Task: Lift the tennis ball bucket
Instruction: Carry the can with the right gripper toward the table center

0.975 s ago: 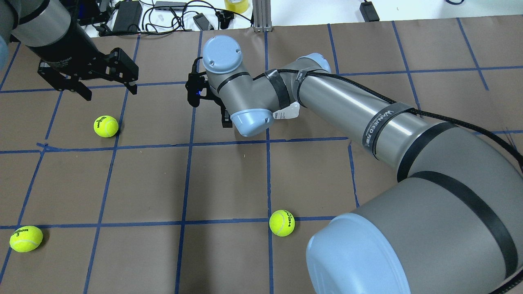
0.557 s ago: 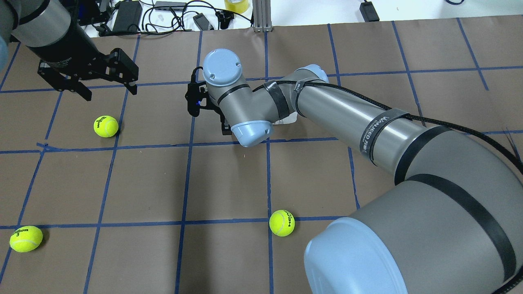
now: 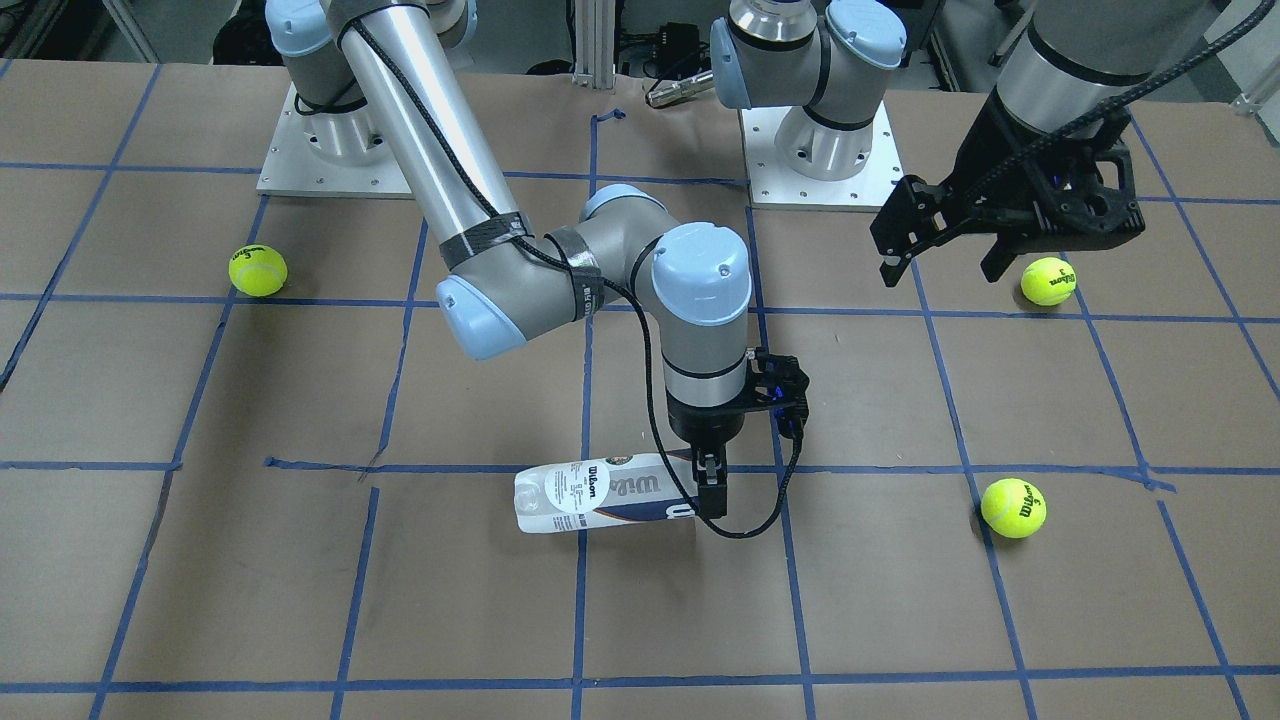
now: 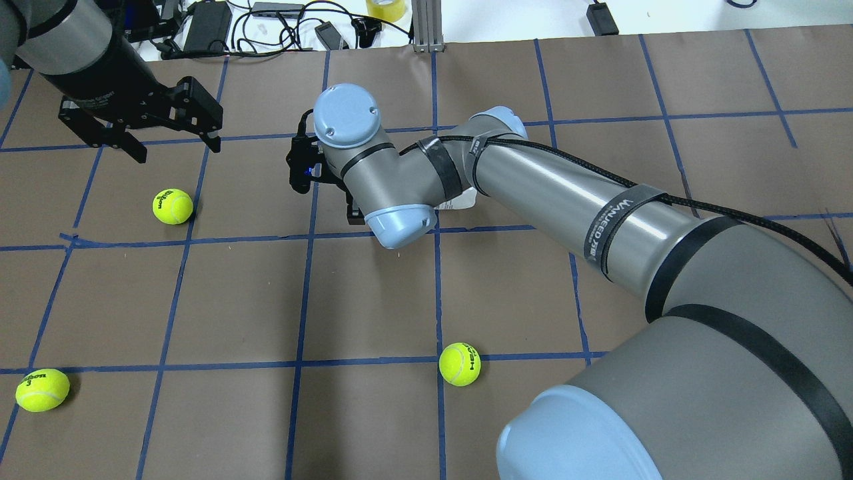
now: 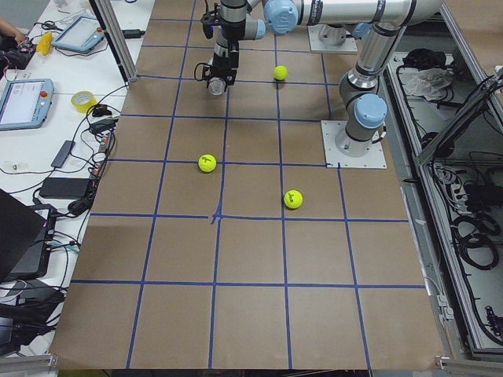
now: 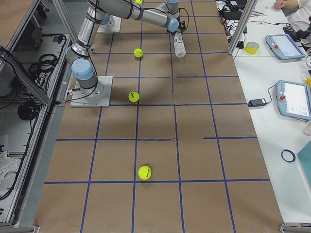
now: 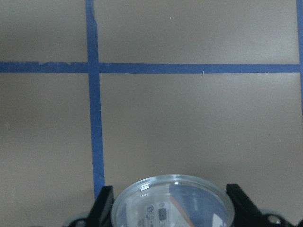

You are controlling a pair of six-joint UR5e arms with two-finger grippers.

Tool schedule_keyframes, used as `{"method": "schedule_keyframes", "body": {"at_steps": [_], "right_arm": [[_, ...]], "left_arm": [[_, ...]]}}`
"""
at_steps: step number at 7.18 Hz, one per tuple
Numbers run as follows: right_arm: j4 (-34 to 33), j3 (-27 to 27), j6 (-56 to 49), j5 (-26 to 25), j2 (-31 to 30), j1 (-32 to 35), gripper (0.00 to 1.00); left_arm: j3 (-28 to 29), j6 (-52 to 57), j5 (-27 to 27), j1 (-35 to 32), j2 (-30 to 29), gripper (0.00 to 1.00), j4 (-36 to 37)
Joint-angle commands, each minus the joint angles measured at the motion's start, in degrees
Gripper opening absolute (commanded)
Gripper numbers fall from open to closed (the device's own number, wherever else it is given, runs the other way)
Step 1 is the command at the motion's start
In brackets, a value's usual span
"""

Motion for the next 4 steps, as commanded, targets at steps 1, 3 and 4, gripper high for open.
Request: {"method": "schedule_keyframes", "body": {"at_steps": [1, 3, 4], "right_arm": [[0.00, 0.00, 3.82, -0.21, 0.00, 0.30, 1.00], [0.00, -0.09, 3.83, -0.04, -1.05, -0.23, 1.00], [1.66, -0.26, 3.83, 0.23, -2.70, -2.32, 1.00]], "left_arm": [[-0.31, -0.03, 0.06, 0.10, 0.07, 1.00, -0.32], [-0.31, 0.06, 0.14, 0.10, 0.25, 1.00, -0.32], [-0.31, 0.06, 0.14, 0.10, 0.16, 1.00, -0.15]]}}
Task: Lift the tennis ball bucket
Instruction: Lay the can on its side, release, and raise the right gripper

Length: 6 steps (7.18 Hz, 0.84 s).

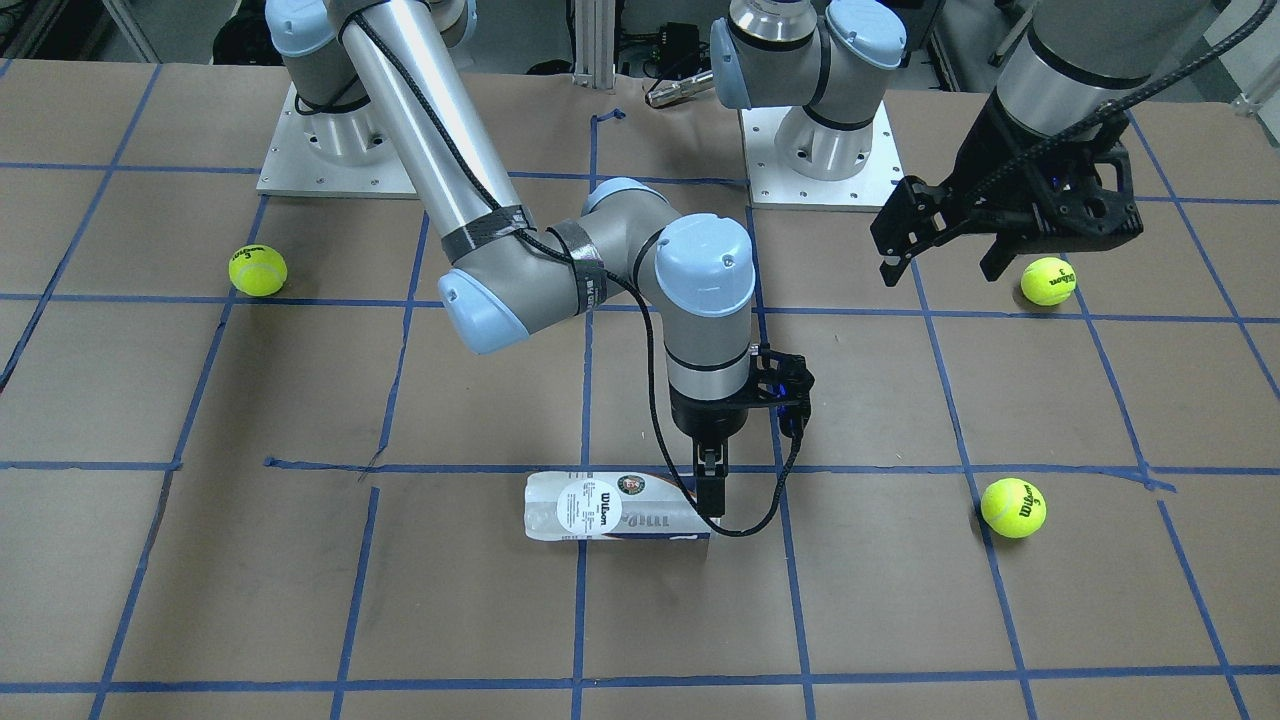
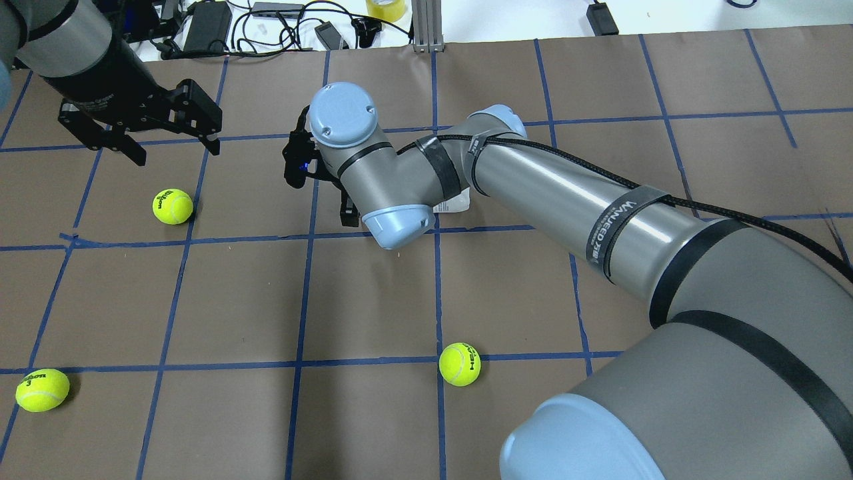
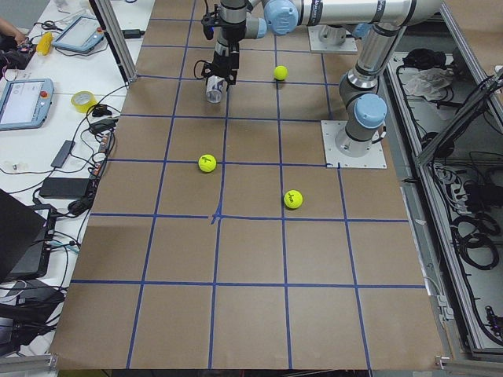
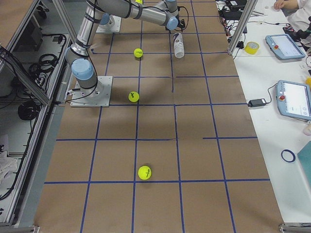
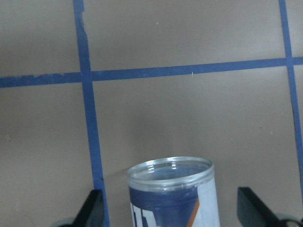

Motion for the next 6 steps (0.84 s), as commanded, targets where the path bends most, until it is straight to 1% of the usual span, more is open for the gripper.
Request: {"method": "schedule_keyframes", "body": {"at_steps": [1, 2, 3, 5, 6], "right_arm": [[5.43, -0.02, 0.94, 1.43, -5.14, -5.22, 1.00], [12.00, 0.33, 1.38, 3.35, -9.00, -9.52, 1.00], [15.64, 0.51, 3.82, 3.46, -10.96, -14.26, 1.00], [18.47, 1.13, 5.77, 2.50, -16.39, -17.72, 1.00], [22.66, 1.13, 8.30, 2.49, -18.34, -20.08, 1.00]], "left_arm": [[0.08, 0.10, -0.08, 0.00, -0.36, 1.00, 0.73], [0.25, 0.01, 0.01, 0.18, -0.45, 1.00, 0.57], [0.34, 0.01, 0.01, 0.35, -0.45, 1.00, 0.30], [-0.18, 2.54, -0.95, 1.66, -2.28, 1.00, 1.09], [-0.97, 2.91, -1.48, 1.67, -3.69, 1.00, 4.22]]}}
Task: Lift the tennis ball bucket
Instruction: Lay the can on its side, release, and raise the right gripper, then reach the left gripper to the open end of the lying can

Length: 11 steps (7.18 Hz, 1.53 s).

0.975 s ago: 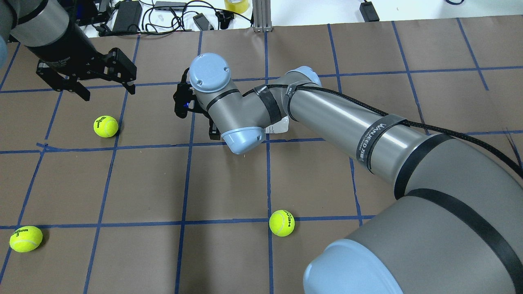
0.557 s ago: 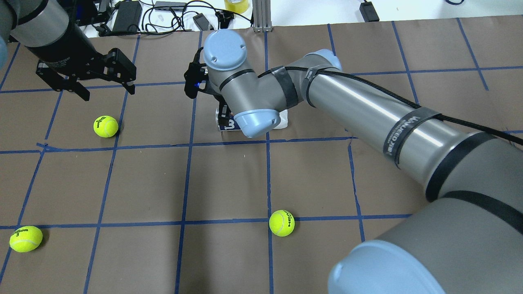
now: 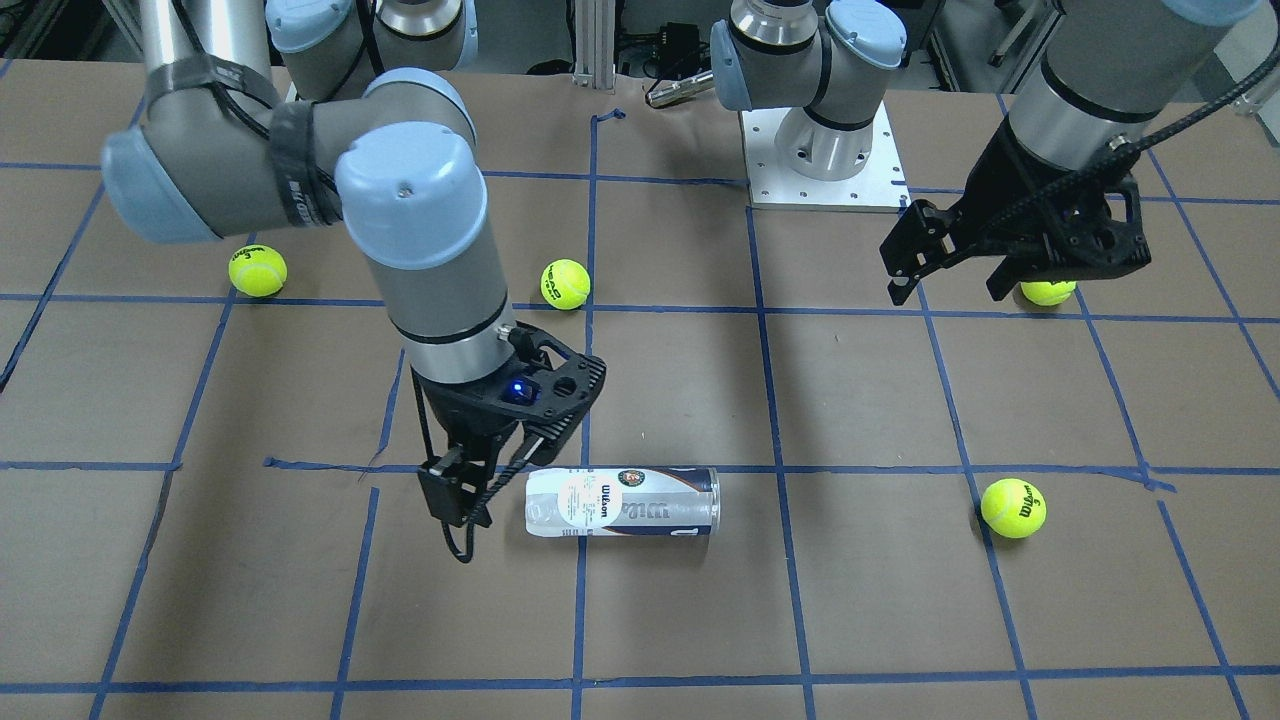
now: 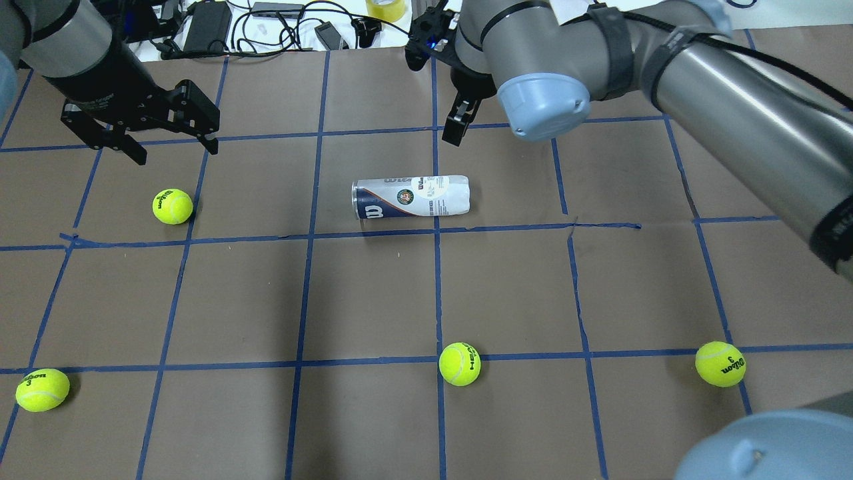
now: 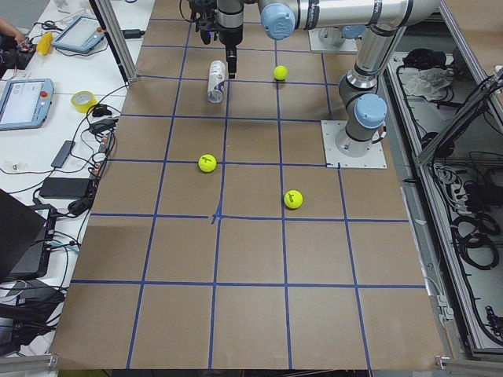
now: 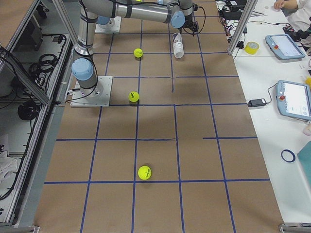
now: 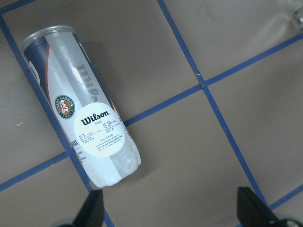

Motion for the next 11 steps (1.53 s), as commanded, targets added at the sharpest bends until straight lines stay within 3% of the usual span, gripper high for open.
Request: {"method": "schedule_keyframes", "body": {"at_steps": [1, 2, 3, 4, 8, 9, 11], "right_arm": [[4.16, 0.14, 7.69, -0.11, -4.47, -5.70, 1.00], [4.77, 0.14, 12.18, -0.46, -7.01, -6.87, 1.00], [10.17, 0.32, 13.18, -0.46, -10.69, -7.14, 1.00], [15.27, -0.12, 20.76, -0.46, -11.85, -7.84, 1.00], [15.76, 0.32, 48.17, -0.54, -13.18, -11.18, 1.00], [16.98, 0.41, 51.13, -0.72, -14.58, -11.79, 1.00], [25.56, 0.58, 50.46, -1.52, -14.94, -12.24, 1.00]], "left_arm": [[-2.77, 1.12, -5.36, 0.21, -2.82, 1.00, 7.20], [-5.84, 0.59, -12.02, 0.21, -5.01, 1.00, 14.55], [-9.00, 0.50, -14.70, 0.21, -7.64, 1.00, 20.80], [-11.21, 0.07, -15.94, 0.21, -9.58, 1.00, 25.04], [-11.58, -1.87, -28.58, 0.13, -20.65, 1.00, 36.39], [-11.58, -1.96, -29.04, -0.22, -23.29, 1.00, 39.29], [-11.58, -2.22, -33.51, -1.54, -27.25, 1.00, 42.75]]}}
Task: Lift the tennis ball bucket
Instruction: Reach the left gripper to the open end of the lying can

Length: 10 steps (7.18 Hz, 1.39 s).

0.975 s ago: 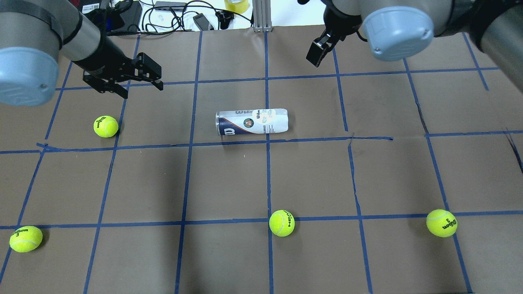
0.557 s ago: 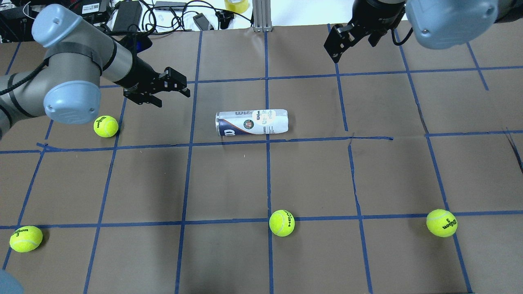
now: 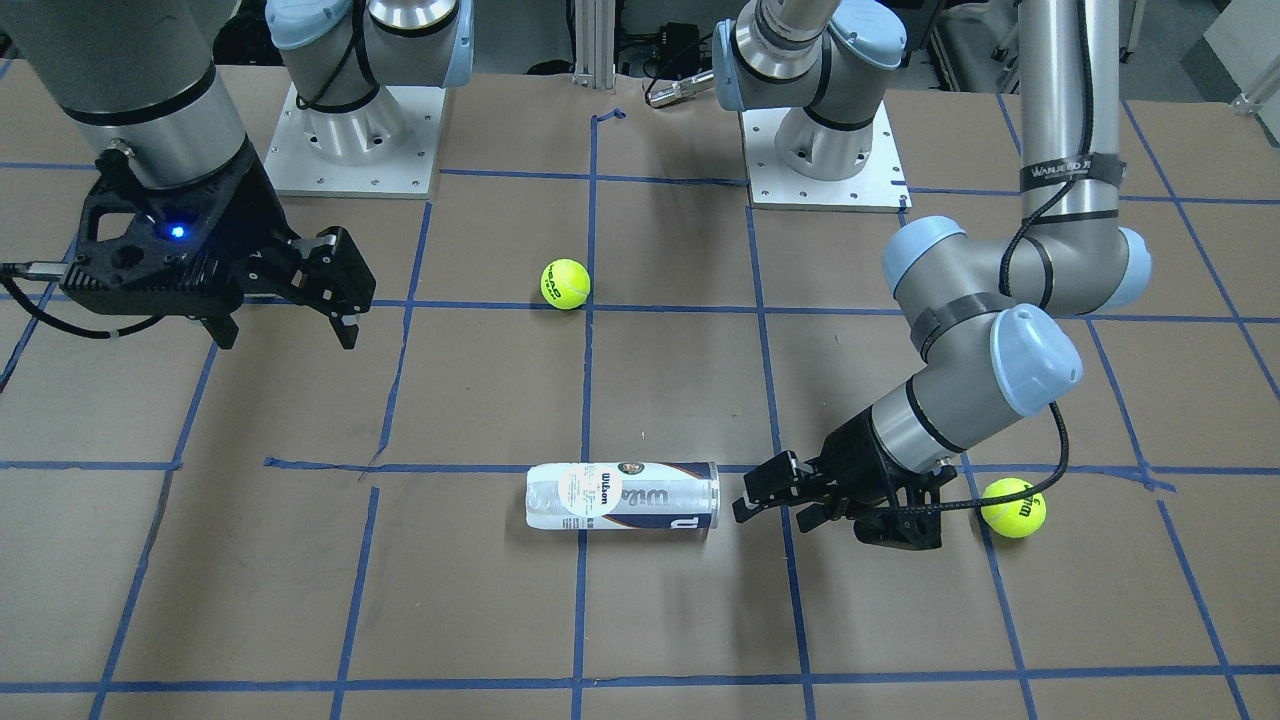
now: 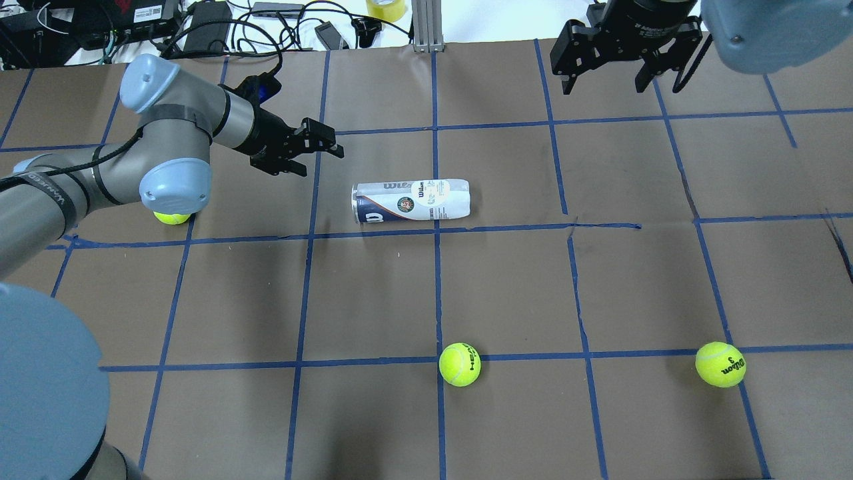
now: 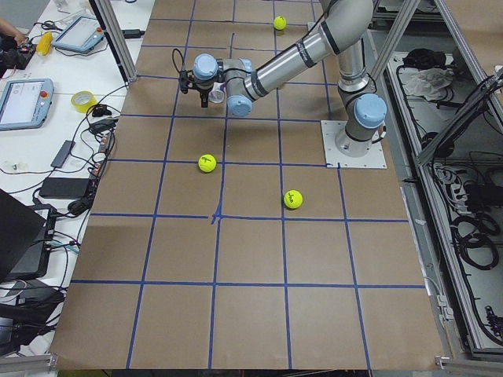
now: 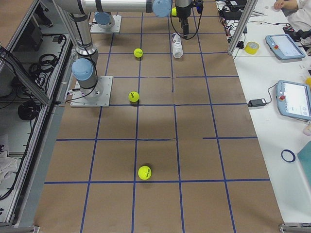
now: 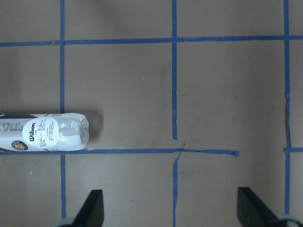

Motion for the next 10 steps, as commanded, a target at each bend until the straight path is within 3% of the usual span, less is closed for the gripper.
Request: {"method": "schedule_keyframes", "body": {"at_steps": [1, 3, 7, 10], "right_arm": [[4.51, 0.06, 0.44, -0.48, -0.80, -0.44, 1.00], [4.94, 0.06, 0.18, -0.48, -0.89, -2.01, 1.00], [5.12, 0.50, 0.09, -0.04, -0.89, -2.55, 1.00], [5.12, 0.24, 0.00, -0.04, -0.98, -2.47, 1.00]], "left_arm": [[0.09, -2.19, -3.93, -1.23, -3.47, 1.00, 1.85], [0.00, -5.70, -7.00, -1.59, -3.84, 1.00, 1.06], [0.00, -13.09, -7.11, -4.40, -4.89, 1.00, 1.06], [0.44, -12.15, -4.67, -4.40, -4.54, 1.00, 0.80]]}}
